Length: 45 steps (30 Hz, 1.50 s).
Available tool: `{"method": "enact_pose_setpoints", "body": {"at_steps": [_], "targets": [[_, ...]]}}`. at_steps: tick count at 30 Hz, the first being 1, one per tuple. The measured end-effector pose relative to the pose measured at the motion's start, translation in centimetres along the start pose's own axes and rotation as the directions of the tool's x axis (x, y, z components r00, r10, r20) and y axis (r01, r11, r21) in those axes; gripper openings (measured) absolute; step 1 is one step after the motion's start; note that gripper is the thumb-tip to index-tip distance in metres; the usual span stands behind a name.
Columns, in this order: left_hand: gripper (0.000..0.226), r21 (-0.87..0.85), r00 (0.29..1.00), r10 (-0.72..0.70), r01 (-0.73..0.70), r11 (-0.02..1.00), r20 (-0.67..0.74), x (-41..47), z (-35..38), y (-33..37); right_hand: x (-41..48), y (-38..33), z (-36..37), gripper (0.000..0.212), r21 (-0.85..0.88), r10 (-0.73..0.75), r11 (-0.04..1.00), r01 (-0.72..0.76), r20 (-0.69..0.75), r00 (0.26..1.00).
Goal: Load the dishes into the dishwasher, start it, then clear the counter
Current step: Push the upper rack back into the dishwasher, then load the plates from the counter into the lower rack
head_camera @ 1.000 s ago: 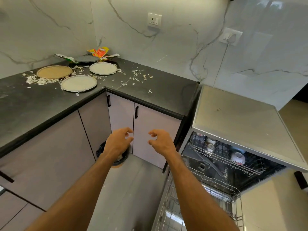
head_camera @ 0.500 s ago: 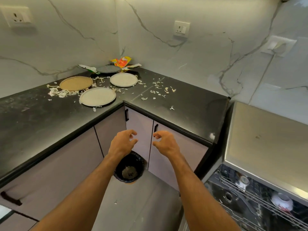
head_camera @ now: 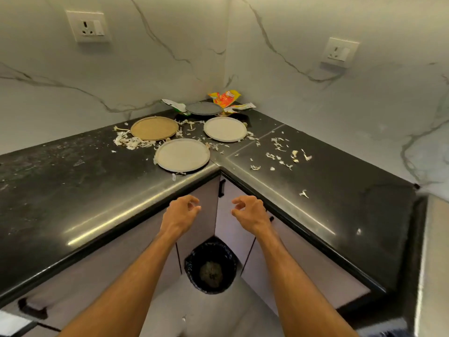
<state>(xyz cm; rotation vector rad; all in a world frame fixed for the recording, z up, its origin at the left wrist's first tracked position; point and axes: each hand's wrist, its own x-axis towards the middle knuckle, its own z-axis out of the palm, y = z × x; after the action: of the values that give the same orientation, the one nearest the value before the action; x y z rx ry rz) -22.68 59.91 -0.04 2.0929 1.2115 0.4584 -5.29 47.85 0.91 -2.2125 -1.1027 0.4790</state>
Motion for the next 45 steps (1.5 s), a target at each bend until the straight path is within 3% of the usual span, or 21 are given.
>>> {"method": "enact_pose_setpoints", "body": {"at_steps": [11, 21, 25, 29, 40, 45], "targets": [[0.024, -0.023, 0.989, -0.132, 0.131, 0.991, -0.064, 13.2, -4.2, -4.3, 14.0, -4.2, 4.5, 0.03, 0.078, -0.02, 0.997, 0.016, 0.051, 0.998], [0.037, 0.013, 0.944, -0.318, 0.32, 0.947, -0.091, 22.2, -3.5, -6.2, 26.0, -3.4, 6.4, 0.039, 0.103, 0.099, 0.988, -0.113, 0.128, 0.987], [0.033, 0.04, 0.919, -0.355, 0.367, 0.929, -0.171, 25.9, -3.7, -6.6, 30.9, -3.7, 6.8, 0.032, 0.127, 0.156, 0.976, -0.175, 0.144, 0.977], [0.032, 0.045, 0.888, -0.392, 0.414, 0.909, -0.241, 27.7, -4.1, -7.0, 33.8, -4.0, 8.2, 0.019, 0.089, 0.218, 0.969, -0.231, 0.135, 0.967], [0.034, -0.01, 0.821, -0.5, 0.518, 0.855, -0.275, 31.6, -5.6, -7.3, 37.0, -5.6, 10.2, 0.039, 0.045, 0.397, 0.917, -0.396, -0.034, 0.917], [0.036, -0.103, 0.8, -0.547, 0.54, 0.836, -0.245, 32.2, -6.0, -8.0, 36.8, -5.2, 10.3, 0.038, 0.114, 0.413, 0.905, -0.409, -0.007, 0.911]]}}
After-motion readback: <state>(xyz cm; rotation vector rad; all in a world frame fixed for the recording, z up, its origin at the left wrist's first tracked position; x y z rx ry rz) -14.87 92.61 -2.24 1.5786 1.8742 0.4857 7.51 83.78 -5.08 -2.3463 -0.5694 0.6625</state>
